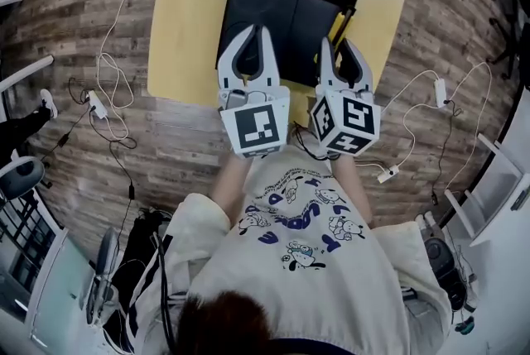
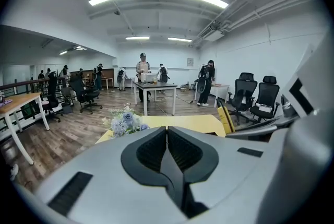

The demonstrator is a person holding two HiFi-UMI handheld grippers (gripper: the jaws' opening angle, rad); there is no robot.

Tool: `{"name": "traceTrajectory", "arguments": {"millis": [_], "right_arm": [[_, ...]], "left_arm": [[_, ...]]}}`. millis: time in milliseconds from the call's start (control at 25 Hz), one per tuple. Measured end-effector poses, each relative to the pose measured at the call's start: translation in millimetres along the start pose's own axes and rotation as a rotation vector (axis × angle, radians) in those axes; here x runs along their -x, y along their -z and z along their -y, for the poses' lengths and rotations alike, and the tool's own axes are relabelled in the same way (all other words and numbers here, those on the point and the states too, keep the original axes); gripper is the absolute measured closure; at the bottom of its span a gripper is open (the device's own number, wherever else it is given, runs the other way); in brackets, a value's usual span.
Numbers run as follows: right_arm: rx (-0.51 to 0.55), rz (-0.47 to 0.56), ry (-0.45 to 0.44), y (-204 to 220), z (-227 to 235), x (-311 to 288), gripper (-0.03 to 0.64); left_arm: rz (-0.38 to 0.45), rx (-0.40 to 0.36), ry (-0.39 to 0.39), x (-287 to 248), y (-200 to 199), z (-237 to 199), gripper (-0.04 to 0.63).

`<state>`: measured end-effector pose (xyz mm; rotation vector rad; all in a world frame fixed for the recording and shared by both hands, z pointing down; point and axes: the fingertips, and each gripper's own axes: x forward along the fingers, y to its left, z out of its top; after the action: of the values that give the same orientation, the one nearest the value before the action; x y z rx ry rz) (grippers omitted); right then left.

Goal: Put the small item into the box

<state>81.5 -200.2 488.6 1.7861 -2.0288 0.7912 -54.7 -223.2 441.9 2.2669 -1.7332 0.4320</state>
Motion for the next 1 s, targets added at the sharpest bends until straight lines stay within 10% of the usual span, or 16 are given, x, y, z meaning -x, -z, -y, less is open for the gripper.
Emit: {"name": "traceTrajectory", "arguments": {"millis": [1000], "right_arm": [[-0.011,-0.416,0.065,79,-4,-55,0.488]], "left_arm": [[-0.13,0.049,0.06,-28,49,-7,0.574]]}}
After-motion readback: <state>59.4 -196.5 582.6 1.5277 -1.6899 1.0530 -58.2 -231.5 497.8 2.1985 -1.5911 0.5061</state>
